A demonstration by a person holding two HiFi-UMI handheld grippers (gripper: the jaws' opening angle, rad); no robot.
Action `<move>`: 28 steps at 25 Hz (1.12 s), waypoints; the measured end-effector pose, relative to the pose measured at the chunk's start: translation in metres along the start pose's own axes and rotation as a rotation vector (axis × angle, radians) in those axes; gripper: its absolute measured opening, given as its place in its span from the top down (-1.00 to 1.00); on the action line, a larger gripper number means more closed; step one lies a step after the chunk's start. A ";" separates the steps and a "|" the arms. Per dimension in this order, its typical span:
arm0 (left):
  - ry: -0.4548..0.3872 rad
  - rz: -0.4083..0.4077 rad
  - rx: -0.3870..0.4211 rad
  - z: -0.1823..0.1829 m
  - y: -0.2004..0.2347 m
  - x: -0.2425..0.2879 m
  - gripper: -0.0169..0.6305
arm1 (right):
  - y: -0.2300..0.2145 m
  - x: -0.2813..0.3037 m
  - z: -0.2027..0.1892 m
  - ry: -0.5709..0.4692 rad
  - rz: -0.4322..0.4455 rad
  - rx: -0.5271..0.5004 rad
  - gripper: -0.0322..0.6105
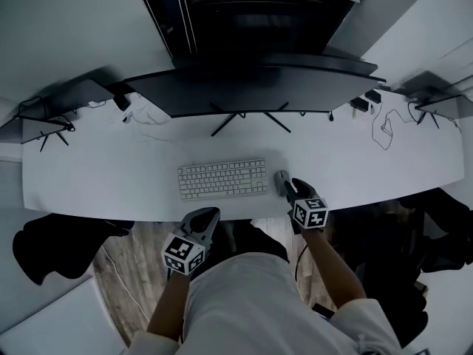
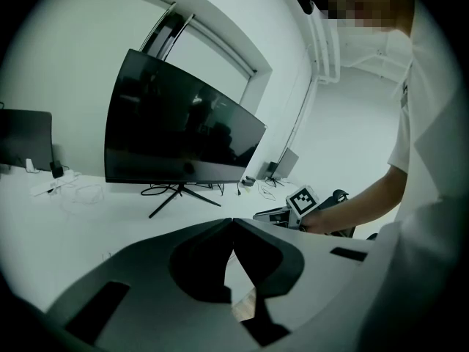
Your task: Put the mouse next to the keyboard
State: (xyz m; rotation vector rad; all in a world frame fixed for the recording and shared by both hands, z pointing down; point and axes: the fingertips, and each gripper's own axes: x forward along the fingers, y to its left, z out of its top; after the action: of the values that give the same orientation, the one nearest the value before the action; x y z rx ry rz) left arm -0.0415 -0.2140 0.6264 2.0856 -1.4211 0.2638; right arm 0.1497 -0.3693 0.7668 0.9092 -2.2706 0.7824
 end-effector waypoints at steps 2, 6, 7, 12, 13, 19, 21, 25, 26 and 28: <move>-0.011 -0.001 0.005 0.002 0.002 -0.009 0.90 | 0.009 -0.009 0.005 -0.018 -0.006 -0.017 0.56; -0.032 -0.022 0.014 -0.001 0.003 -0.028 0.90 | 0.027 -0.028 0.008 -0.053 -0.025 -0.035 0.67; -0.038 -0.029 0.016 -0.002 0.002 -0.032 0.90 | 0.032 -0.033 0.008 -0.064 -0.031 -0.036 0.68; -0.046 -0.047 0.028 -0.011 -0.001 -0.058 0.90 | 0.057 -0.063 0.008 -0.115 -0.043 -0.037 0.74; -0.050 -0.051 0.032 -0.013 -0.002 -0.063 0.90 | 0.063 -0.069 0.008 -0.125 -0.040 -0.042 0.75; -0.071 -0.073 0.040 -0.029 -0.012 -0.093 0.90 | 0.092 -0.106 -0.001 -0.185 -0.029 -0.058 0.78; -0.073 -0.082 0.039 -0.034 -0.015 -0.102 0.90 | 0.101 -0.116 -0.005 -0.197 -0.030 -0.060 0.78; -0.077 -0.103 0.041 -0.044 -0.020 -0.118 0.90 | 0.119 -0.137 -0.018 -0.217 -0.035 -0.054 0.78; -0.079 -0.109 0.042 -0.046 -0.021 -0.122 0.90 | 0.123 -0.143 -0.020 -0.223 -0.037 -0.052 0.79; -0.080 -0.120 0.046 -0.049 -0.021 -0.126 0.90 | 0.129 -0.156 -0.023 -0.239 -0.043 -0.045 0.78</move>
State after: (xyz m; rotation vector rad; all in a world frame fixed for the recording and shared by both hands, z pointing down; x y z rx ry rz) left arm -0.0660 -0.0822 0.5987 2.2319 -1.3410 0.1680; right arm 0.1554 -0.2119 0.6374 1.0758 -2.4535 0.6293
